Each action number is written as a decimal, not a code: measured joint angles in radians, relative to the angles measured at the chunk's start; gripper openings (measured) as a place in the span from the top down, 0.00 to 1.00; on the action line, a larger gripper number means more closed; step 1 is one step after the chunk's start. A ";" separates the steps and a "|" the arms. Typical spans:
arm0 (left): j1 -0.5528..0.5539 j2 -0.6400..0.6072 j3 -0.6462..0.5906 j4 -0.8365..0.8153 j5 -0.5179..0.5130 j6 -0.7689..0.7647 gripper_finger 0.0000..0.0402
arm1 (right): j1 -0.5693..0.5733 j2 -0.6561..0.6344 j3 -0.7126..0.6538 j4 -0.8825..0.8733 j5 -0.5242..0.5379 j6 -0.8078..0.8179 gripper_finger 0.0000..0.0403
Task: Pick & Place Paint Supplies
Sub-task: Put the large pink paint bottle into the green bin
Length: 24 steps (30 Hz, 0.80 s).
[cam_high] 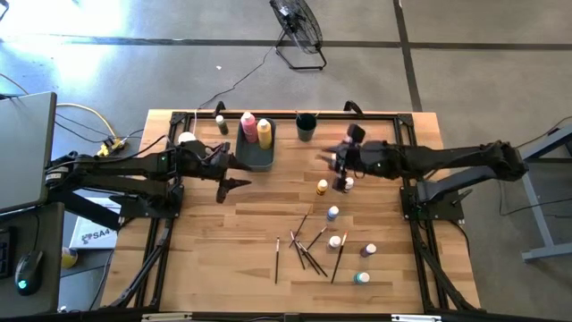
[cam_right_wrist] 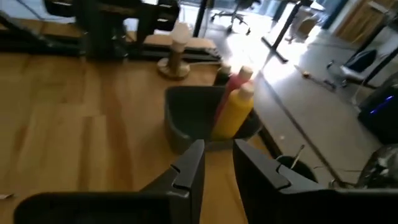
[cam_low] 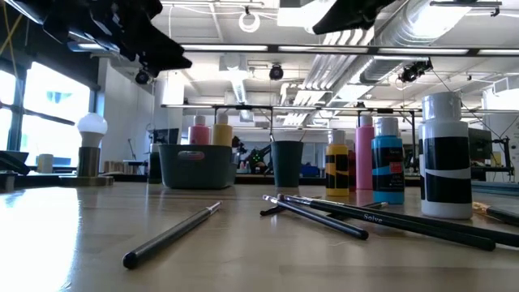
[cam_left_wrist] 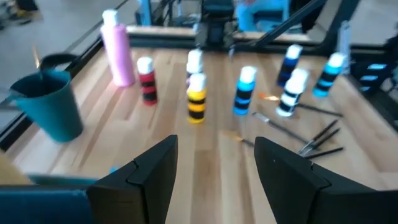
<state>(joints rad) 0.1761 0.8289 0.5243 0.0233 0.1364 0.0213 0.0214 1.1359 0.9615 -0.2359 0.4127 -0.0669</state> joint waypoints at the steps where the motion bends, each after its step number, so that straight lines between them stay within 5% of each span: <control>1: 0.000 0.006 0.000 -0.007 -0.011 0.000 0.47 | 0.016 -0.002 0.000 -0.022 0.001 0.023 0.82; 8: 0.000 0.059 0.000 -0.005 -0.013 0.000 0.47 | 0.104 -0.001 0.000 -0.083 0.006 0.109 0.90; 24: 0.000 0.086 0.000 0.025 -0.026 0.043 0.47 | 0.134 0.000 0.000 -0.168 0.294 0.100 0.98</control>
<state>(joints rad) 0.1764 0.9146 0.5243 0.0480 0.1100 0.0638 0.1551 1.1355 0.9615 -0.4043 0.7070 0.0329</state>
